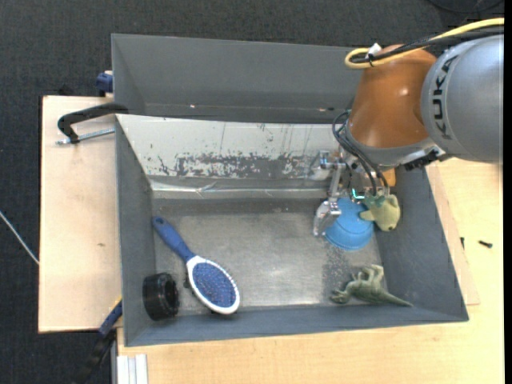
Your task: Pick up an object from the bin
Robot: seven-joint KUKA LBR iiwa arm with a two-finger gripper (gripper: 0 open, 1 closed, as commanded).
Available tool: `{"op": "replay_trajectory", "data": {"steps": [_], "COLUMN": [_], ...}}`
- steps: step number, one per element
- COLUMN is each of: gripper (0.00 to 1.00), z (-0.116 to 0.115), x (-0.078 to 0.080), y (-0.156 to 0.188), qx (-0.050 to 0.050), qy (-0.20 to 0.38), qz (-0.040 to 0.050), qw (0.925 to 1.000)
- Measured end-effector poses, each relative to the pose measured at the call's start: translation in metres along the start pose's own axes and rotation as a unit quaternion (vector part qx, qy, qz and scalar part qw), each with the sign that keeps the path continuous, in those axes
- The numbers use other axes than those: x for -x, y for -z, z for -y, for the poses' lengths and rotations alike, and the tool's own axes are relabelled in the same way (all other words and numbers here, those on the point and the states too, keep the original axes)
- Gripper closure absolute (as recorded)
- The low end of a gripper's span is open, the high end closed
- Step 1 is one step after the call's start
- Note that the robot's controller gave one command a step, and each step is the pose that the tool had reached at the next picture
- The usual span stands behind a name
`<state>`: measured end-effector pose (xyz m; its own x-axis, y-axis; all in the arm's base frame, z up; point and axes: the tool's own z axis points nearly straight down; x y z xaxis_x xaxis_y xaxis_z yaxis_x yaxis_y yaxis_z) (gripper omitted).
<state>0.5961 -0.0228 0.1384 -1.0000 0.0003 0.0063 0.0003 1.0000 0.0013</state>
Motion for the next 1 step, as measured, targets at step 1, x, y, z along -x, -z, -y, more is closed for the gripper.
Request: {"op": "replay_trajectory", "data": {"steps": [1], "gripper": [0.0], "z": [0.0535], "x": [-0.0449], "y": [-0.028], "qx": [-0.001], "qy": [0.096], "qz": [0.0016], "qw": [0.9954]}}
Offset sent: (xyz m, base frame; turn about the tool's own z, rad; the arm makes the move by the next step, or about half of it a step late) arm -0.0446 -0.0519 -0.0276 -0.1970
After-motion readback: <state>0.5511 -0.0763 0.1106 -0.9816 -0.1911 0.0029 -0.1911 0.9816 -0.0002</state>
